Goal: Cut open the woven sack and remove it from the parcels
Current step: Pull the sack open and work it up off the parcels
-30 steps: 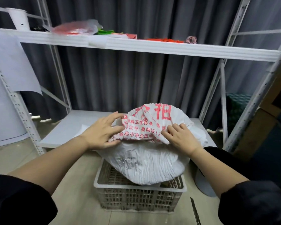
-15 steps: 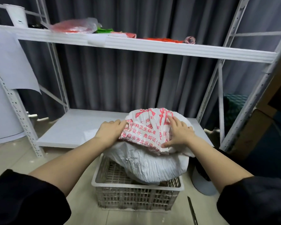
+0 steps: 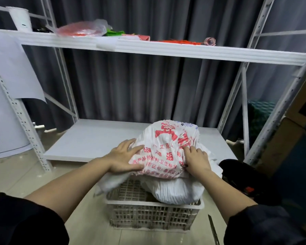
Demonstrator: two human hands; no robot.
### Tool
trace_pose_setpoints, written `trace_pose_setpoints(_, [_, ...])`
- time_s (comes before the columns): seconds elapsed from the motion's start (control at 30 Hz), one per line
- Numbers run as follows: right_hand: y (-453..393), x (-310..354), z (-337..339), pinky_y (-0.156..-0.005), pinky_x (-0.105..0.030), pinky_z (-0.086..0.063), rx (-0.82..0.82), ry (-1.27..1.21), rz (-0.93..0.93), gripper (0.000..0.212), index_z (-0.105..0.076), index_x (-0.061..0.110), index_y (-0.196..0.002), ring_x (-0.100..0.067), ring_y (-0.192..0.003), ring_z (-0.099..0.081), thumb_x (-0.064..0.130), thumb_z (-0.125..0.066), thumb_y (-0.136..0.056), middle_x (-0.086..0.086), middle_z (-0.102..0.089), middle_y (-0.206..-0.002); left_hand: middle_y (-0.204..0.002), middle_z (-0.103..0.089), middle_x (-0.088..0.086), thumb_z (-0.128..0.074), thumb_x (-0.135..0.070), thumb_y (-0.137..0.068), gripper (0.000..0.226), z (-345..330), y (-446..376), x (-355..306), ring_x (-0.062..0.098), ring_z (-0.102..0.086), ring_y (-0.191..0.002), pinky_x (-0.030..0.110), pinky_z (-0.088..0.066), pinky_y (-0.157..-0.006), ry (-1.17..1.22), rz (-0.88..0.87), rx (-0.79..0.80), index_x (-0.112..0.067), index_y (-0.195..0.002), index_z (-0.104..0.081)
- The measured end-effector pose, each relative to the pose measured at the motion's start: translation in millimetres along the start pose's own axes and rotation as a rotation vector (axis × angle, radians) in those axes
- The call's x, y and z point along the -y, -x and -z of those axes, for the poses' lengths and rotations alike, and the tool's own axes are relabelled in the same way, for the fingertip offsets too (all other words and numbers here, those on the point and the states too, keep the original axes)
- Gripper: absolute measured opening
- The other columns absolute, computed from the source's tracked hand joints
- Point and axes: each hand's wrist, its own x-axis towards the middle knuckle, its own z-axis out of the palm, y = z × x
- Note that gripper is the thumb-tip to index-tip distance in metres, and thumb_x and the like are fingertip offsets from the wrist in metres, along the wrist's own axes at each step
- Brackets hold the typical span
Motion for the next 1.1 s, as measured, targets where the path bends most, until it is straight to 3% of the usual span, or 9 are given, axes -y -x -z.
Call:
trace_pose_setpoints(0.1, [-2, -9, 7, -0.093, -0.042, -0.038, -0.042, -0.069, 0.048, 0.063, -0.034, 0.018, -0.138, -0.034, -0.112, -0.05, 0.023, -0.059, -0.081, -0.01, -0.048, -0.13, -0.159, 0.016, -0.006, -0.061, -0.079, -0.06, 0.114, -15, -5, 4, 0.024, -0.008, -0.148, 0.04, -0.019, -0.118, 0.305, 0.052, 0.045, -0.043, -0.149, 0.001])
trace_pose_setpoints(0.2, [-8, -13, 23, -0.09, -0.041, -0.039, -0.098, -0.11, 0.071, 0.06, -0.038, 0.019, -0.135, -0.036, -0.107, -0.052, 0.026, -0.06, -0.08, -0.011, -0.051, -0.123, -0.16, 0.009, -0.003, -0.073, -0.081, -0.038, 0.15, -31, -10, 0, 0.021, -0.002, -0.148, 0.043, -0.015, -0.12, 0.352, 0.082, 0.095, -0.037, -0.147, 0.019])
trace_pose_setpoints(0.3, [-14, -20, 36, -0.083, -0.041, -0.041, -0.14, -0.192, 0.018, 0.056, -0.041, 0.019, -0.131, -0.037, -0.101, -0.053, 0.022, -0.06, -0.079, -0.012, -0.053, -0.117, -0.16, 0.001, -0.001, -0.074, -0.08, -0.032, 0.156, -39, -8, -16, 0.022, -0.006, -0.147, 0.043, -0.016, -0.12, 0.344, 0.065, 0.069, -0.029, -0.15, 0.016])
trace_pose_setpoints(0.47, [-23, -18, 54, -0.075, -0.037, -0.041, -0.19, -0.364, 0.02, 0.048, -0.045, 0.024, -0.122, -0.036, -0.097, -0.053, 0.024, -0.061, -0.077, -0.009, -0.052, -0.111, -0.136, -0.048, 0.011, -0.07, -0.044, -0.075, 0.074, -20, -9, -24, 0.032, -0.055, -0.116, 0.035, -0.047, -0.09, 0.16, 0.157, -0.24, -0.021, -0.135, -0.035])
trace_pose_setpoints(0.6, [-33, -13, 97, -0.075, -0.042, -0.048, -0.352, -0.339, 0.031, 0.04, -0.05, 0.022, -0.113, -0.034, -0.098, -0.056, 0.026, -0.06, -0.074, -0.007, -0.053, -0.105, -0.118, -0.063, 0.011, -0.053, -0.027, -0.085, 0.036, 34, -10, -25, 0.036, -0.059, -0.106, 0.038, -0.046, -0.08, 0.02, 0.276, -0.578, -0.021, -0.12, -0.047])
trace_pose_setpoints(0.77, [-37, -24, 165, -0.079, -0.041, -0.047, -0.525, -0.3, -0.019, 0.043, -0.049, 0.024, -0.118, -0.032, -0.101, -0.059, 0.028, -0.056, -0.076, -0.006, -0.057, -0.11, -0.093, -0.068, 0.013, -0.051, -0.034, -0.081, 0.024, 123, -2, -35, 0.037, -0.063, -0.089, 0.038, -0.033, -0.071, -0.103, 0.239, -0.944, -0.017, -0.099, -0.052])
trace_pose_setpoints(0.9, [-32, -24, 193, -0.08, -0.038, -0.046, -0.452, -0.272, 0.037, 0.045, -0.049, 0.028, -0.119, -0.029, -0.102, -0.059, 0.032, -0.056, -0.075, -0.004, -0.058, -0.11, -0.084, -0.068, 0.012, -0.046, -0.044, -0.083, 0.024, 153, 13, -32, 0.036, -0.062, -0.083, 0.038, -0.033, -0.07, -0.208, 0.244, -0.917, -0.02, -0.082, -0.049])
trace_pose_setpoints(1.0, [-32, -23, 223, -0.08, -0.037, -0.046, -0.575, -0.365, 0.023, 0.049, -0.049, 0.03, -0.119, -0.03, -0.103, -0.058, 0.032, -0.058, -0.07, -0.004, -0.059, -0.109, -0.087, -0.067, 0.016, -0.047, -0.045, -0.084, 0.027, 182, 20, -36, 0.039, -0.062, -0.085, 0.038, -0.031, -0.07, -0.204, 0.267, -1.033, -0.018, -0.083, -0.051])
trace_pose_setpoints(1.1, [-29, -20, 244, -0.073, -0.034, -0.042, -0.489, -0.293, 0.05, 0.053, -0.049, 0.026, -0.121, -0.03, -0.103, -0.058, 0.03, -0.062, -0.07, -0.006, -0.06, -0.111, -0.1, -0.067, 0.015, -0.049, -0.047, -0.084, 0.031, 196, 26, -38, 0.037, -0.061, -0.098, 0.039, -0.039, -0.079, -0.138, 0.323, -0.891, -0.018, -0.093, -0.057])
